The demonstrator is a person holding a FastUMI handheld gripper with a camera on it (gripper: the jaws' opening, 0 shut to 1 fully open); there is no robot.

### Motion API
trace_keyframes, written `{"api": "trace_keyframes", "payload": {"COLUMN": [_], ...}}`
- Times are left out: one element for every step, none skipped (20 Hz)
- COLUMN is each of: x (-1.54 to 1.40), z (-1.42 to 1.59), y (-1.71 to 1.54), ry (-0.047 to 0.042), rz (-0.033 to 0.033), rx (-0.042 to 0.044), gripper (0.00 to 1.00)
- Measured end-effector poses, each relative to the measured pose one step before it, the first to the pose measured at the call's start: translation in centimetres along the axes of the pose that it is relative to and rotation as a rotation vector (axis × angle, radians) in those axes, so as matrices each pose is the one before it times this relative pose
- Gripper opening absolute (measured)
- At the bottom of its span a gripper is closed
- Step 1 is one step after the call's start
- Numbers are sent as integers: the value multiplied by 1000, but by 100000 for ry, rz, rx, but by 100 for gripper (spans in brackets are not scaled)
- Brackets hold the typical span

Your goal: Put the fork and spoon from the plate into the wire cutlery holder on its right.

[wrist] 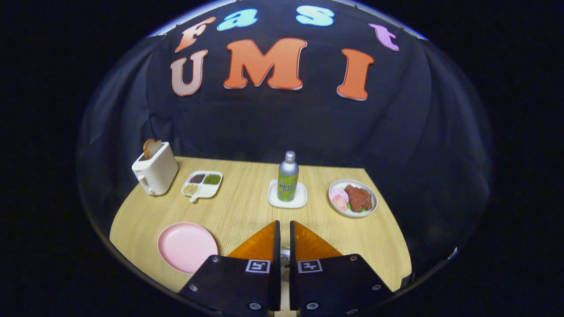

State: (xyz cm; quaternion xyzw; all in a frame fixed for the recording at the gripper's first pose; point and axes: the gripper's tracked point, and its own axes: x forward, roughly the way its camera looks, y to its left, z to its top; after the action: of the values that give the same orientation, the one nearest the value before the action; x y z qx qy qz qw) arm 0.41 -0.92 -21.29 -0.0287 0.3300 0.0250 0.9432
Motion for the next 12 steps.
{"api": "trace_keyframes", "payload": {"x": [-765, -683, -528, -578, -426, -301, -236, -290, -117, -114, -141, -135], "z": [1948, 2037, 1884, 1732, 1798, 1606, 1446, 1508, 1203, 1125, 857, 702], "y": [-14, 120, -112, -121, 15, 180, -112, -86, 86, 58, -71, 56], "ry": [-6863, -6876, -6168, -5166, -4820, -4046, -3730, -3480, -2854, -2734, -2180, -1407], "rz": [513, 724, -68, -451, -175, -505, -863, -700, -15, 327, -194, 371], "rx": [744, 505, -176, -372, 162, 353, 473, 621, 824, 866, 807, 462], "gripper": [9, 9, 9, 9, 10, 10, 12, 14, 18, 21, 28, 31]}}
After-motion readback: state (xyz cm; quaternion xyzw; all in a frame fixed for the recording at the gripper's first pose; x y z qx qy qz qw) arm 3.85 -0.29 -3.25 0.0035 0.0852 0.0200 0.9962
